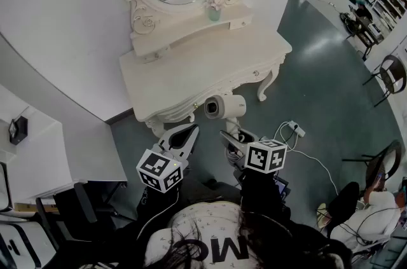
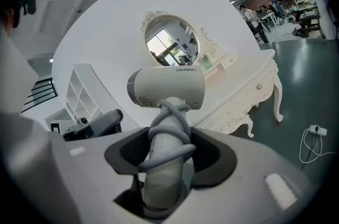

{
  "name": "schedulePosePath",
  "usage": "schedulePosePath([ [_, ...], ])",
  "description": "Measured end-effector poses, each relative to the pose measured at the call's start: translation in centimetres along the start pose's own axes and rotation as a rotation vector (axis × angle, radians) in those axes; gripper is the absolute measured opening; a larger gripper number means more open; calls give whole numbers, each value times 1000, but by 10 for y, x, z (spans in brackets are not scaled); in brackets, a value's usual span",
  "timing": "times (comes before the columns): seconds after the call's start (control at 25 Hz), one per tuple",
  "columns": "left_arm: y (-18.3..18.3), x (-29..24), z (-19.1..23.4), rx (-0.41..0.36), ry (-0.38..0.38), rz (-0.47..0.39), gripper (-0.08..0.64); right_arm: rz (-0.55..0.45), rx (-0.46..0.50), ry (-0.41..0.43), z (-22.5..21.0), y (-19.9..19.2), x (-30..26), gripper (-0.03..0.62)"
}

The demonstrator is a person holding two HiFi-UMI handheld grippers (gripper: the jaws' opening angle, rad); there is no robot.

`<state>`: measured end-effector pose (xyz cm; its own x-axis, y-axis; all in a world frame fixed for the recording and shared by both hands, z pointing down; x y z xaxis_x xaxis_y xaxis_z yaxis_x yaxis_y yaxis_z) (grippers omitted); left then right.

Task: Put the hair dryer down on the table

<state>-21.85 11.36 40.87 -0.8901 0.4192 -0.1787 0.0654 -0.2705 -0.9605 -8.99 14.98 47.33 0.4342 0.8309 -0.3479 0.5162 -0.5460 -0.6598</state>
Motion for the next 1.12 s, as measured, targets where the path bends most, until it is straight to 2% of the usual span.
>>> schedulePosePath([
  [0.68,1,-10,-10,-19,-37,23,0,-43,-49,-24,-12,1,13,233],
  [1.12,0,-43,9,-2,-76,49,0,-45,-79,-59,-34,13,-1,233],
])
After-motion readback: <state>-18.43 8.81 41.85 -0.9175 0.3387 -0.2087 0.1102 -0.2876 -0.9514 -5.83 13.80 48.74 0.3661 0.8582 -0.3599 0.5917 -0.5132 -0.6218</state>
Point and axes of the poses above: the fingertips, and each gripper's own axes: x backward along the fingers, z to its left, y out of its top, the point moved 3 cm from there along x, backward along the fingers, and after that the axes turned 1 degree about -x, right-handed, at the moved point
